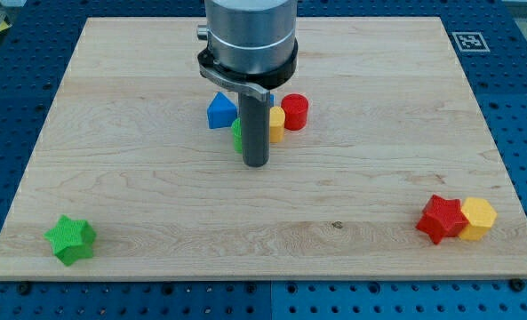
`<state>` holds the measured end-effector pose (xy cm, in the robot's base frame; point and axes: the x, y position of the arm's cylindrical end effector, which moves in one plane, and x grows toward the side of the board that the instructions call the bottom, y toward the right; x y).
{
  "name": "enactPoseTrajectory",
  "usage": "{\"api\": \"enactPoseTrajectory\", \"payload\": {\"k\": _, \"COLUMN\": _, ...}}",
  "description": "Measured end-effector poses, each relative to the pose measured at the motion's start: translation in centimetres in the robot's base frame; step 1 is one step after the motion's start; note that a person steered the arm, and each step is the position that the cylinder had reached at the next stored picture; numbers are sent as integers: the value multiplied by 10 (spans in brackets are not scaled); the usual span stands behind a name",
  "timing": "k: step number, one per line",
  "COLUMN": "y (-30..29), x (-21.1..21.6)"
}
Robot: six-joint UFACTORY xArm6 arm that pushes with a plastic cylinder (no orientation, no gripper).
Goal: Point your arm at bottom right
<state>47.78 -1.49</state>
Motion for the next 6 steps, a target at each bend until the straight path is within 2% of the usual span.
{"api": "enactPoseTrajectory", "payload": {"k": 1, "y": 0, "x": -3}}
{"api": "enactPoseTrajectory", "payload": {"k": 2, "y": 21, "x": 54}}
{"api": "enactPoseTrajectory", "payload": {"k": 3, "y": 87, "x": 129}}
{"api": "enactPoseTrajectory", "payload": {"k": 4, "y": 111, "x": 140}}
{"api": "enactPoseTrajectory", "payload": {"k": 5, "y": 212, "x": 140}}
{"api": "enactPoseTrajectory", "payload": {"k": 6, "y": 280, "x": 140}}
